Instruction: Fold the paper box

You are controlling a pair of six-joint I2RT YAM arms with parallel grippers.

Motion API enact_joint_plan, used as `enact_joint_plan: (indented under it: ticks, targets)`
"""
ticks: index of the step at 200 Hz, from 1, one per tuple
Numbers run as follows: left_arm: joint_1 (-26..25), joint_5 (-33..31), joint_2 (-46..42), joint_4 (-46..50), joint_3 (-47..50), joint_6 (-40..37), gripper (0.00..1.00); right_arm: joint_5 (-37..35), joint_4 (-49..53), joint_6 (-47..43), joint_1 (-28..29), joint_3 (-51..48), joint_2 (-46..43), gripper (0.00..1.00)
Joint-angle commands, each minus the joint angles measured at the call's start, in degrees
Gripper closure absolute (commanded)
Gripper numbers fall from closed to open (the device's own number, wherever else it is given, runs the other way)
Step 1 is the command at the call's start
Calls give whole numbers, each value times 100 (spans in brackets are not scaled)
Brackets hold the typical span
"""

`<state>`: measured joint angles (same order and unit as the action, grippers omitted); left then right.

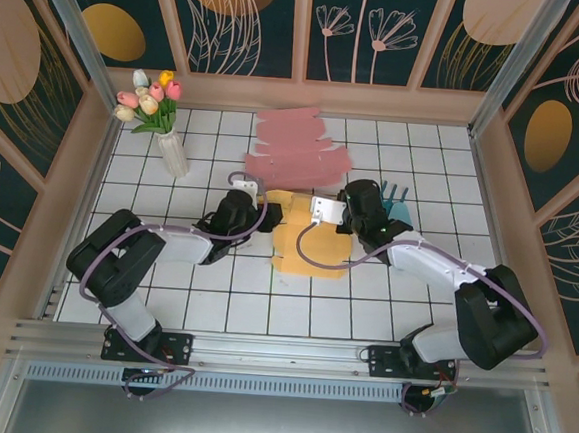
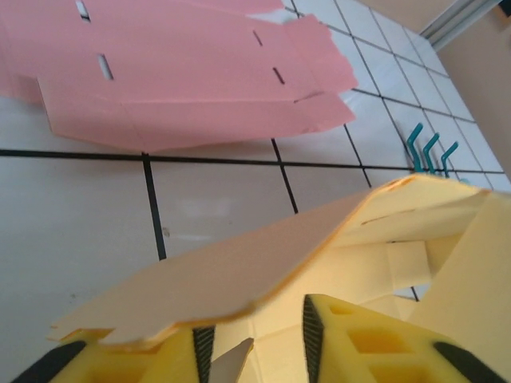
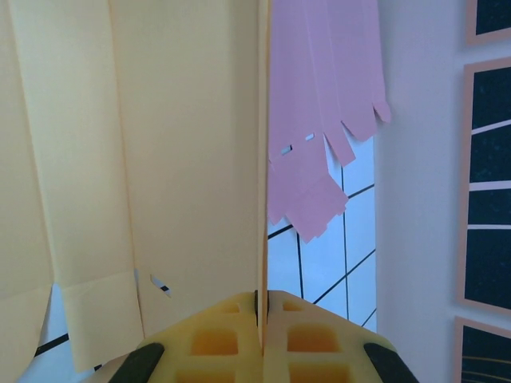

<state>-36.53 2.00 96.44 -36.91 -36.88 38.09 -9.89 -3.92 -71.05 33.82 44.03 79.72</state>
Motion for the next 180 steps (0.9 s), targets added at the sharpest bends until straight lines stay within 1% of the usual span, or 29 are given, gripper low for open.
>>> enact_joint_plan:
  ticks: [1,21,63,85,105,117,128,157,167,180]
  targets:
    - [-4,59,342,-206,-213,14,58,246,411,170,-41,175,120,100]
    - [-5,64,538,-277,-273,204,54,251,470,241,-39,243,183,100]
    - [-3,134,787,-293,-394,530,54,306,627,462,-36,427,222,100]
    - [-4,21,755,-306,-343,564,53,292,737,563,-41,554,260,100]
    - [-14,267,750,-575,-284,697,55,364,780,605,-41,589,287,100]
    - [-20,362,780,-567,-321,777,55,367,797,625,-37,594,319,100]
    - [-34,231,756,-399,-371,736,55,344,824,622,-38,595,356,100]
    - [-64,-607,548,106,-344,565,53,335,839,615,-46,619,399,100]
    - [-65,-683,499,15,-256,598,53,357,838,640,-50,641,414,100]
    - [-78,-596,517,-43,-257,640,54,372,841,676,-49,669,437,100]
